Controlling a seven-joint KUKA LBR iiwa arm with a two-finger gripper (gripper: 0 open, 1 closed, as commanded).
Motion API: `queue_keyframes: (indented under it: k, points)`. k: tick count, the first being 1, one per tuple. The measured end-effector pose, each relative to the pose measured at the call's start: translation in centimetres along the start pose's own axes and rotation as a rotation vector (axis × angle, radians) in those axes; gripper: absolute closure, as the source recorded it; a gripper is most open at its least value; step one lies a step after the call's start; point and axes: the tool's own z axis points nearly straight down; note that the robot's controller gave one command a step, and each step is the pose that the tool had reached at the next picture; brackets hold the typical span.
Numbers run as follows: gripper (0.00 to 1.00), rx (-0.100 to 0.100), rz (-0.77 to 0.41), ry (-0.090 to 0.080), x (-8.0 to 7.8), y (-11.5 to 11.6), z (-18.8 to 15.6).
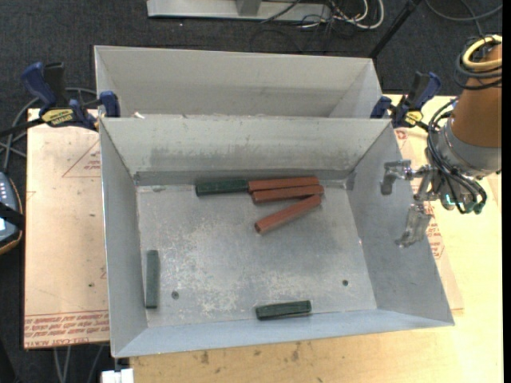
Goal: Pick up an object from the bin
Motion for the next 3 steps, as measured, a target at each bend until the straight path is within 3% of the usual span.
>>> queue_keyframes:
  k: [1, 2, 3]
  points:
    - [0.0, -0.002, 0.137, -0.007, -5.9, 5.3, 4.0]
    - [0.0, -0.001, 0.048, -0.008, -7.3, 11.2, 16.8]
    - [1.0, 0.001, 0.051, -0.013, -7.5, 11.0, 16.3]
